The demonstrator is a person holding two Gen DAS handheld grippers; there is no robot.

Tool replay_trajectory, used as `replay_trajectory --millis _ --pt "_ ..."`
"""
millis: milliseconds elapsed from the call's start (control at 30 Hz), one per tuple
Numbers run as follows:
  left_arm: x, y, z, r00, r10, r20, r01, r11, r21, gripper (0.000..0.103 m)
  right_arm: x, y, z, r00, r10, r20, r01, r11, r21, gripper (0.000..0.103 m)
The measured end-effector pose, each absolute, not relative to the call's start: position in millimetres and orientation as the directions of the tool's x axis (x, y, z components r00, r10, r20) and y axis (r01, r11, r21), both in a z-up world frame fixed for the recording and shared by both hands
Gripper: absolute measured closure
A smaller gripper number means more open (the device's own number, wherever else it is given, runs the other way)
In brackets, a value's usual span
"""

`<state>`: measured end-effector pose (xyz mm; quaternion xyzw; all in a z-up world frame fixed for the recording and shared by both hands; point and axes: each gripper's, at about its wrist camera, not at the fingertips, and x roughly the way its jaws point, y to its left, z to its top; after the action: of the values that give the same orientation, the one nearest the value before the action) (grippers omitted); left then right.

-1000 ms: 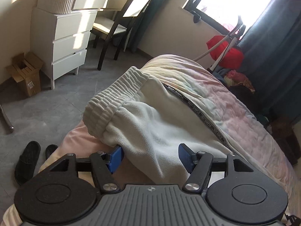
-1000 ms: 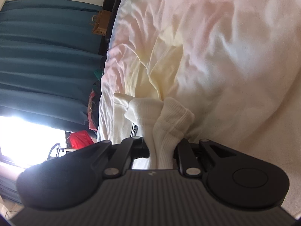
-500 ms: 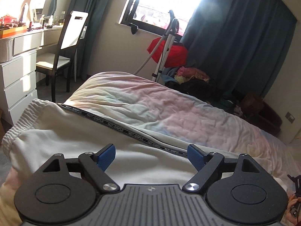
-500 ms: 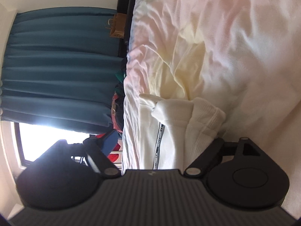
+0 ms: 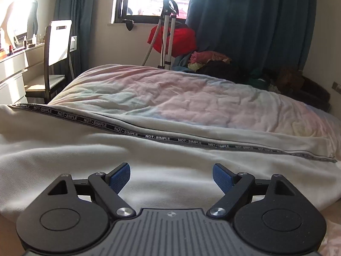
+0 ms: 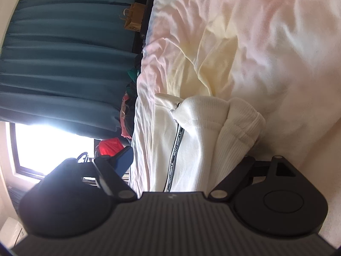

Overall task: Fold clothes
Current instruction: 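Lift the cuffs with the right gripper and fold them toward the waistband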

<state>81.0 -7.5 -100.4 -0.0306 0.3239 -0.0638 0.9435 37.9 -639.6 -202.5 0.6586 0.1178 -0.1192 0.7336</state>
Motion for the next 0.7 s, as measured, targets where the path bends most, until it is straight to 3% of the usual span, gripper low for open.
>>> replay_trajectory --millis 167,300,533,633,700 --pt "87.2 -9.4 -129.4 0.725 -0.123 -0.677 0.120 0.991 -0.052 0.017 38.8 -637.2 -198.8 0.954 -0.036 -0.298 0.300 0.122 0.946 0.018" --pt "82.8 -10.3 -130.6 0.728 -0.123 -0.675 0.137 0.990 -0.032 0.007 44.7 -633.3 -195.4 0.953 -0.046 -0.299 0.303 0.149 0.941 0.018" --pt "79.8 -10.3 -129.8 0.731 -0.121 -0.672 0.134 0.990 -0.034 0.006 67.0 -617.8 -204.4 0.909 0.020 -0.416 0.399 0.245 0.884 0.019" --pt "78.7 -10.5 -129.4 0.732 -0.120 -0.671 0.133 0.991 -0.032 0.006 71.0 -609.1 -193.5 0.920 0.025 -0.392 0.366 0.304 0.880 0.019" --pt "78.0 -10.8 -128.9 0.733 -0.118 -0.670 0.130 0.991 -0.031 0.006 66.2 -606.5 -182.0 0.957 0.003 -0.290 0.275 0.304 0.912 0.018"
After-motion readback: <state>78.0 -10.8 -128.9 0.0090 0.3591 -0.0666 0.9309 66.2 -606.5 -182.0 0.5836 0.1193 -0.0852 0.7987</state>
